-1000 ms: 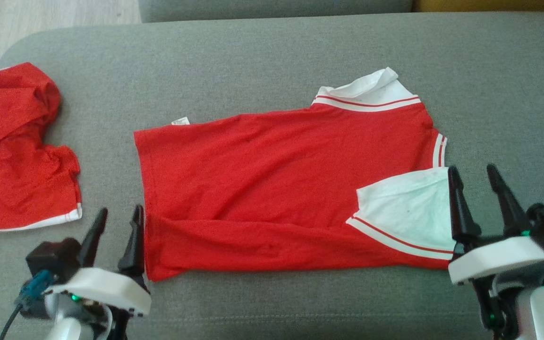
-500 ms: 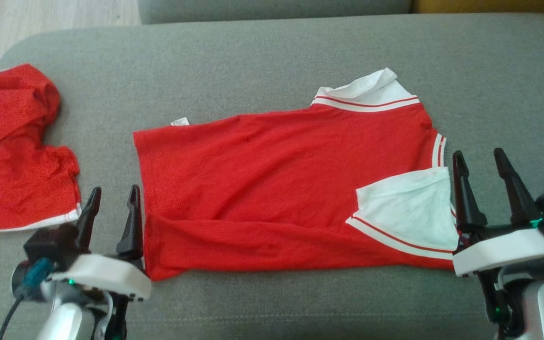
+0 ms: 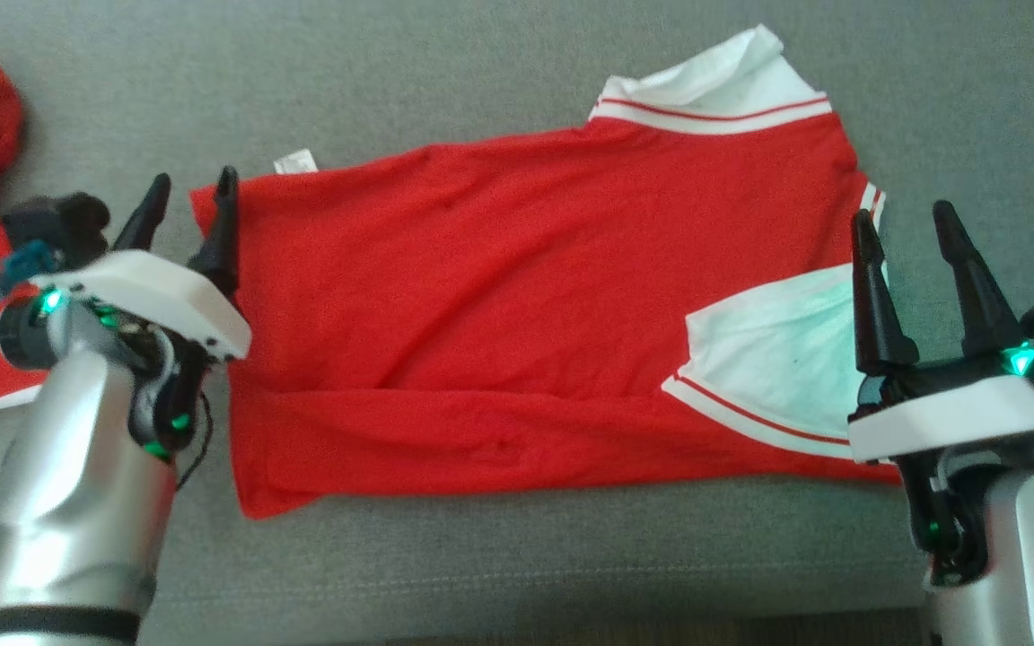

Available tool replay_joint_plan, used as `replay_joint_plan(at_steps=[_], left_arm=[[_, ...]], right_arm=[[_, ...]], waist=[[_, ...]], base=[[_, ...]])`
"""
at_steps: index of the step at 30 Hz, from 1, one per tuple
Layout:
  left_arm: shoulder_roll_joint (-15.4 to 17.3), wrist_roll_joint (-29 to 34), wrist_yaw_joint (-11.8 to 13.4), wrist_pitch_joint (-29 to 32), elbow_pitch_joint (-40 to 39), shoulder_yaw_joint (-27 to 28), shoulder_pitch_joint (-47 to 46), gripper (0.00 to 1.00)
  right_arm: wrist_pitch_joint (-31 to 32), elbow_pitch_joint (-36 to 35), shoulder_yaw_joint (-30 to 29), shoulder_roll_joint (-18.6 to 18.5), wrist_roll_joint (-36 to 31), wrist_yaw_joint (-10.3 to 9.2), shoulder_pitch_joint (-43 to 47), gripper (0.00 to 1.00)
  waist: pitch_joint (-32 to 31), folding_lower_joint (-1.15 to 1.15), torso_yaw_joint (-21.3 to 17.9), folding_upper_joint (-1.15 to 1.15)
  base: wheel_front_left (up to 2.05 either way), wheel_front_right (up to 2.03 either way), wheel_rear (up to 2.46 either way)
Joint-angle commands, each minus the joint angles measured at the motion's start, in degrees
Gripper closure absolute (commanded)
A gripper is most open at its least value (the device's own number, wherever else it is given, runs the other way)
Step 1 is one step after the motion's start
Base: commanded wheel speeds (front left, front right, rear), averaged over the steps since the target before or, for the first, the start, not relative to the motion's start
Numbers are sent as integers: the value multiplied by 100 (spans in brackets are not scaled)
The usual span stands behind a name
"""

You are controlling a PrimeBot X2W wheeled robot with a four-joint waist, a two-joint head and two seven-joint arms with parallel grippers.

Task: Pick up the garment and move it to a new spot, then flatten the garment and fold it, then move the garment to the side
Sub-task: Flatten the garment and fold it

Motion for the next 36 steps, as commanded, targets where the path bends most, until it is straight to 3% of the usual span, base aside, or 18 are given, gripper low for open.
replay_joint_plan(at_steps=[1,8,9,10,11,12,18,23,29,36], left_arm=[[165,-63,-69,1,89,241,-317,0],[88,-333,-389,85,1356,259,-852,0],[61,-363,-433,98,1457,236,-884,14],[44,-384,-468,101,1541,213,-914,55],[34,-401,-499,87,1610,194,-945,85],[28,-414,-526,58,1671,177,-974,100],[43,-392,-608,-207,1914,72,-1138,100],[-8,-349,-637,-482,2084,-23,-1299,100],[-299,-321,-672,-670,2239,-253,-1696,100],[-557,-349,-699,-826,2399,-510,-2072,100]], right_arm=[[-59,-155,161,-38,52,-4,-180,0],[-179,62,183,-38,117,-4,-339,0],[-188,87,160,-37,126,-4,-344,0],[-198,107,140,-37,133,-4,-353,0],[-206,124,125,-37,139,-4,-367,0],[-212,142,112,-37,145,-4,-384,0],[-255,264,59,-37,175,-4,-614,0],[-223,665,-115,-142,193,-4,-1354,0],[62,2137,-181,-636,405,-4,-2862,0],[354,3965,307,-1006,402,-4,-4015,0]], waist=[[247,0,-124,0],[371,0,-203,0],[367,0,-201,0],[363,0,-197,0],[361,0,-193,0],[357,0,-188,0],[351,0,-169,0],[350,0,-113,0],[559,0,271,0],[824,0,613,0]], base=[[0,0,0],[0,0,0],[0,0,0],[0,0,0],[0,0,0],[0,0,0],[0,0,0],[0,0,0],[0,0,0],[0,0,0]])
